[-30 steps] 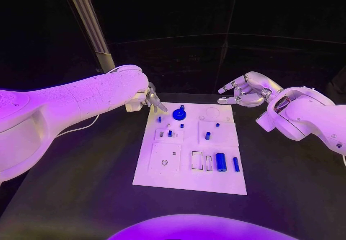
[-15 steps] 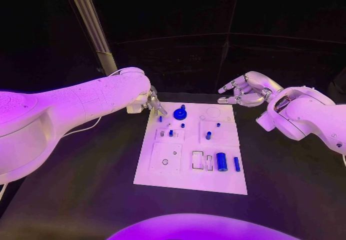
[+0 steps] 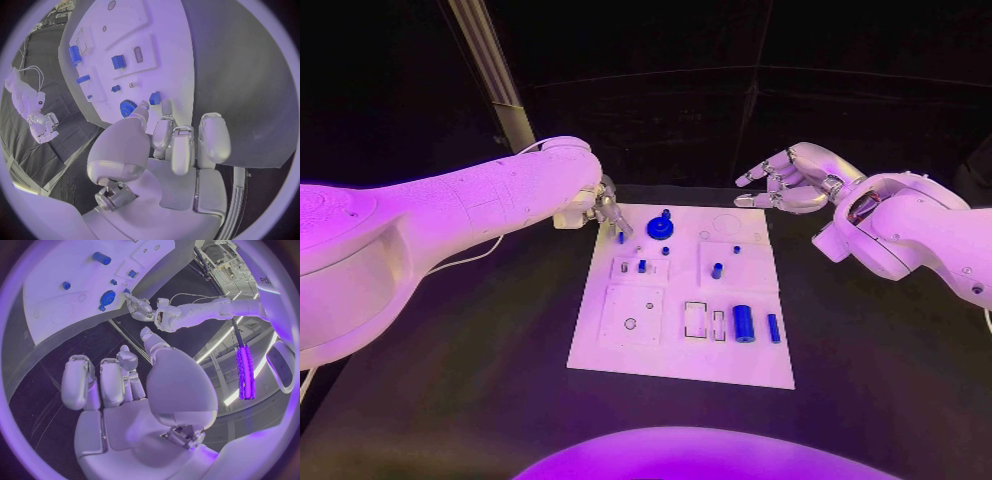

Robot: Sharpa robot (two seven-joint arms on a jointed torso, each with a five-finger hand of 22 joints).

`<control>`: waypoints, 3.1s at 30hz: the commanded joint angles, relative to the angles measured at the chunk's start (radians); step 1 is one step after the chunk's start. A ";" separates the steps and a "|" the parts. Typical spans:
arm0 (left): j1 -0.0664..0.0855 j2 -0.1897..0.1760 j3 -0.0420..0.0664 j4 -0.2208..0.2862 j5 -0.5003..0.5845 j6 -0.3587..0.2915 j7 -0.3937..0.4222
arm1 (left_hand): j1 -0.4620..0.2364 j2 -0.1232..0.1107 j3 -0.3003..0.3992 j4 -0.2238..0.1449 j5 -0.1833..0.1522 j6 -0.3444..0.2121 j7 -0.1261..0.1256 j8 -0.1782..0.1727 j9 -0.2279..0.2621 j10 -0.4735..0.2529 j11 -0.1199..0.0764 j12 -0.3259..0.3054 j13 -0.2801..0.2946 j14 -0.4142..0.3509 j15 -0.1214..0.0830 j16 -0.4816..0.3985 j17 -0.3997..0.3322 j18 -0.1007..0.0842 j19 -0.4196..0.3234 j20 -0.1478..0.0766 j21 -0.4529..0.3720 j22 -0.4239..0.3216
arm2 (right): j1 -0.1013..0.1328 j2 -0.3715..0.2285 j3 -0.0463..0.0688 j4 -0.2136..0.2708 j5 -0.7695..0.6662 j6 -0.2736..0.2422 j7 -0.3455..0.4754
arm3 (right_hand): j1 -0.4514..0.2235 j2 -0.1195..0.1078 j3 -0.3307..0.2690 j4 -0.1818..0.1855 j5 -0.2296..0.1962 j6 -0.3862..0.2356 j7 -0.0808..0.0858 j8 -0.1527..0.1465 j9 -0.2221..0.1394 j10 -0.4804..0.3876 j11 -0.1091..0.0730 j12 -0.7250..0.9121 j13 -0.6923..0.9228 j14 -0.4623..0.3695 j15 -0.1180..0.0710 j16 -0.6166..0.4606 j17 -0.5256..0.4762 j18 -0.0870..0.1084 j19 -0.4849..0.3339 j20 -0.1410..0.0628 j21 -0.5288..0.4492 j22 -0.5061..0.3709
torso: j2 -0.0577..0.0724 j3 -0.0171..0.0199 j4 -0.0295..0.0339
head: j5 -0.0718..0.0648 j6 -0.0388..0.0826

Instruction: Assemble the parts on the task board

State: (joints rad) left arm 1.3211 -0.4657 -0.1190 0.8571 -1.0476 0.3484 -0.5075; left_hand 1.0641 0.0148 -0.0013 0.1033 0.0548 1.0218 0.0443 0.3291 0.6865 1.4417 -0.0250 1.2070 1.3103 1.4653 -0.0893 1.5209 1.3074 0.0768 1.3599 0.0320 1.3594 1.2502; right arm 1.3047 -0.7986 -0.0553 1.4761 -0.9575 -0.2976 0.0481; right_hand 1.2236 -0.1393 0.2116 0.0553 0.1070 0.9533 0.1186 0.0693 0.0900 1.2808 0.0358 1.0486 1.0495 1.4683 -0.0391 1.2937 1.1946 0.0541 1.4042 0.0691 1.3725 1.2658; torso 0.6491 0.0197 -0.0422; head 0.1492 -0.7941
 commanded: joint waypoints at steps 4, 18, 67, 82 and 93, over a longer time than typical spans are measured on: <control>-0.002 0.002 0.001 -0.001 0.006 0.020 0.013 | 0.000 0.013 -0.002 -0.005 0.002 0.007 0.003 -0.004 -0.002 0.000 0.002 -0.003 0.064 0.087 0.007 -0.001 0.188 0.002 0.001 0.000 -0.002 0.001 | 0.002 0.002 0.001 0.000 -0.001 0.006 0.005 | -0.010 0.004 -0.002 0.006 0.006 0.002 0.001 -0.004 0.001 -0.004 0.000 -0.001 0.001 0.016 -0.001 -0.004 0.001 0.016 -0.003 0.002 -0.006 0.001 | 0.001 -0.0003 0.0003 | -0.001 -0.002; -0.003 0.001 0.001 0.000 0.023 -0.005 0.022 | 0.037 0.064 -0.006 -0.037 0.006 0.006 0.002 -0.006 -0.015 -0.001 0.002 -0.004 0.064 0.087 0.007 -0.002 0.187 0.003 0.001 -0.001 -0.004 0.003 | 0.002 0.003 0.001 -0.001 -0.001 0.007 0.005 | -0.010 0.005 -0.001 0.006 0.007 0.002 0.001 -0.004 0.001 -0.002 0.000 0.001 0.003 0.017 -0.001 -0.003 0.003 0.016 -0.002 0.002 -0.005 0.002 | 0.000 0.0007 -0.0003 | -0.003 -0.002; -0.028 -0.278 -0.006 0.451 0.064 -0.428 0.067 | 0.139 0.163 0.267 -0.390 -0.005 -0.004 -0.004 0.067 0.042 0.010 -0.005 -0.015 0.055 0.090 0.000 0.006 0.197 -0.003 0.017 -0.006 0.007 0.036 | 0.002 0.004 0.000 -0.022 -0.001 0.026 -0.008 | -0.015 0.005 -0.002 0.008 0.006 0.003 0.001 -0.004 0.002 -0.002 0.000 0.002 0.002 0.017 -0.001 -0.004 0.003 0.016 -0.002 0.002 -0.006 0.001 | 0.000 -0.0001 0.0082 | -0.005 -0.012; -0.049 -0.328 -0.037 0.549 -0.022 -0.453 0.037 | 0.138 0.160 0.273 -0.393 -0.005 -0.002 -0.005 0.070 0.045 0.010 -0.005 -0.018 0.053 0.090 -0.001 0.007 0.199 -0.003 0.019 -0.007 0.009 0.039 | 0.001 0.004 0.000 -0.024 0.000 0.033 -0.011 | -0.017 0.005 -0.003 0.009 0.005 0.002 0.001 -0.004 0.002 -0.001 0.000 0.003 0.003 0.018 -0.001 -0.003 0.005 0.016 -0.001 0.002 -0.006 0.002 | 0.001 -0.0007 0.0066 | -0.008 -0.011; -0.056 -0.335 -0.041 0.581 -0.029 -0.430 0.018 | 0.138 0.158 0.276 -0.394 -0.005 -0.002 -0.005 0.071 0.046 0.010 -0.006 -0.019 0.052 0.090 -0.002 0.008 0.199 -0.003 0.018 -0.008 0.008 0.038 | 0.001 0.004 0.000 -0.027 0.007 0.034 -0.011 | -0.017 0.005 -0.003 0.009 0.005 0.002 0.001 -0.004 0.002 -0.001 0.000 0.003 0.003 0.018 -0.001 -0.003 0.005 0.016 -0.001 0.002 -0.006 0.002 | 0.001 0.0004 0.0081 | -0.007 -0.016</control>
State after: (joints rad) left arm 1.2646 -0.7989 -0.1602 1.4341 -1.0581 -0.0870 -0.4775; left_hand 1.2010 0.1638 0.1093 -0.1260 0.0468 1.0130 0.0462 0.3963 0.6554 1.4389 -0.0219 1.1887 1.3102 1.4633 -0.0874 1.5248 1.3074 0.0769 1.3727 0.0264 1.3641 1.2880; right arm 1.3043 -0.7952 -0.0557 1.4487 -0.9559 -0.2707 0.0357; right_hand 1.2196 -0.1353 0.2090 0.0579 0.1107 0.9533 0.1185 0.0693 0.0907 1.2808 0.0357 1.0486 1.0529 1.4683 -0.0391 1.2938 1.1983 0.0542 1.4042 0.0691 1.3726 1.2665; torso 0.6508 0.0198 -0.0349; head 0.1403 -0.8081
